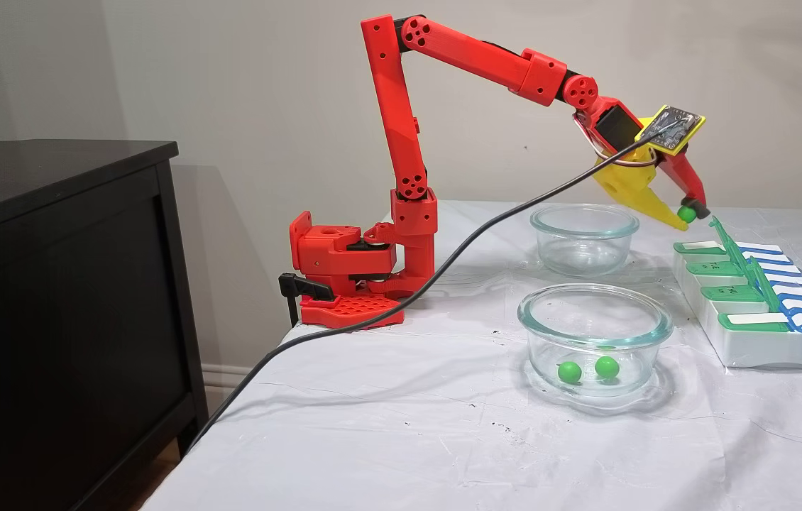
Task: Sort medicines into box.
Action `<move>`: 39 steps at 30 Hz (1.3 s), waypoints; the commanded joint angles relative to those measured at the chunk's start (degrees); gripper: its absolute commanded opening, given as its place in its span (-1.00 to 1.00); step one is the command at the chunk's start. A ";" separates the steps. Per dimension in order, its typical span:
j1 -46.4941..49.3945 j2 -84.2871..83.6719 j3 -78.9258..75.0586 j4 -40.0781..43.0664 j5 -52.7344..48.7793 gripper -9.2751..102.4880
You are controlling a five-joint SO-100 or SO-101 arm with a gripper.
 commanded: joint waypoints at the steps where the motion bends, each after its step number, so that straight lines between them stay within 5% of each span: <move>1: 0.09 0.53 -1.32 -2.29 -0.62 -0.84; 17: -0.18 9.14 4.13 -0.18 -0.88 -0.84; 39: 0.88 -2.99 0.53 -8.44 -1.41 -0.84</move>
